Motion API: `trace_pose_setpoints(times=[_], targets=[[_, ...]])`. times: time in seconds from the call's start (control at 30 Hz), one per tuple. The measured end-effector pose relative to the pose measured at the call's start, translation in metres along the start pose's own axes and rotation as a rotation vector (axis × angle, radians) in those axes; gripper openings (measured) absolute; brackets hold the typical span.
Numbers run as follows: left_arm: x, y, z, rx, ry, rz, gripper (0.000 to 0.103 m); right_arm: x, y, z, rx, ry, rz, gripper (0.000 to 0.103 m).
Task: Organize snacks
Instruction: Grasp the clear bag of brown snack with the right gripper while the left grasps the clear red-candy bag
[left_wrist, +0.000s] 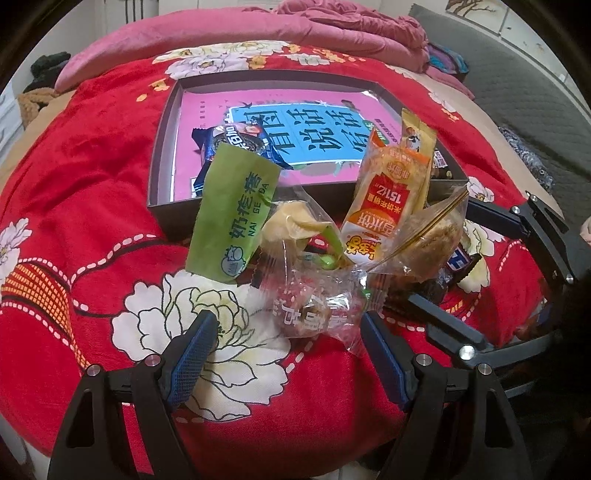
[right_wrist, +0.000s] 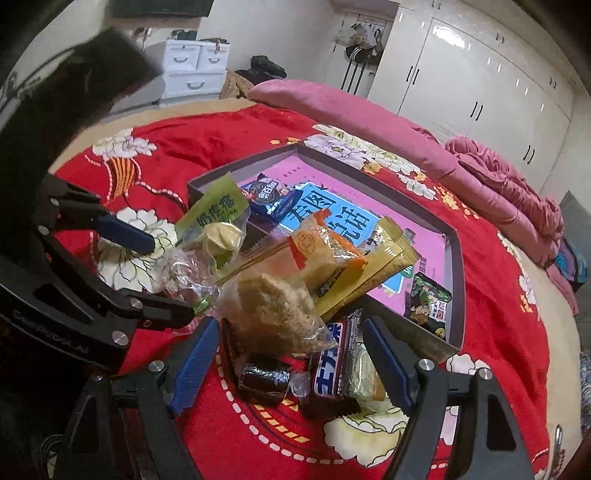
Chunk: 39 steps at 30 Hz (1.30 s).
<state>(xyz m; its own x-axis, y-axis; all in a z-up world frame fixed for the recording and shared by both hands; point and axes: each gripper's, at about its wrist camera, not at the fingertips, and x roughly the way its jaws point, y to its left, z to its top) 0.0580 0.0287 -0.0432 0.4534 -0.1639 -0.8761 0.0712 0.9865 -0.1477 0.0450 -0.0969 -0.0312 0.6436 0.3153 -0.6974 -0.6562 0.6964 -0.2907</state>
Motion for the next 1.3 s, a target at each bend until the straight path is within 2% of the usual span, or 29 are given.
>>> trace_pose_setpoints(times=[0.17, 0.23, 0.33, 0.5, 0.77, 1.17, 1.27, 1.3], targets=[[0.001, -0.001, 0.0, 0.002, 0.003, 0.001, 0.081, 0.007, 0.007, 0.0, -0.043, 0.017, -0.034, 0.078], [0.002, -0.002, 0.0, 0.0, 0.006, 0.001, 0.081, 0.009, 0.009, 0.0, -0.058, 0.014, -0.046, 0.073], [0.003, -0.002, 0.001, -0.004, 0.011, 0.001, 0.081, 0.013, 0.009, 0.001, -0.056, 0.027, -0.027, 0.06], [0.005, -0.002, 0.002, -0.017, 0.018, 0.002, 0.081, 0.012, 0.004, 0.001, -0.017, 0.02, 0.04, 0.052], [0.005, 0.005, 0.005, -0.083, 0.015, -0.042, 0.081, 0.0, -0.011, -0.001, 0.064, -0.007, 0.082, 0.052], [0.009, -0.009, 0.005, -0.062, 0.029, -0.032, 0.079, -0.022, -0.044, -0.003, 0.209, -0.067, 0.072, 0.052], [0.011, -0.008, 0.007, -0.085, 0.028, -0.036, 0.077, -0.022, -0.051, -0.005, 0.241, -0.064, 0.067, 0.052], [0.011, -0.007, 0.007, -0.092, 0.029, -0.037, 0.072, -0.023, -0.053, -0.005, 0.25, -0.065, 0.069, 0.052]])
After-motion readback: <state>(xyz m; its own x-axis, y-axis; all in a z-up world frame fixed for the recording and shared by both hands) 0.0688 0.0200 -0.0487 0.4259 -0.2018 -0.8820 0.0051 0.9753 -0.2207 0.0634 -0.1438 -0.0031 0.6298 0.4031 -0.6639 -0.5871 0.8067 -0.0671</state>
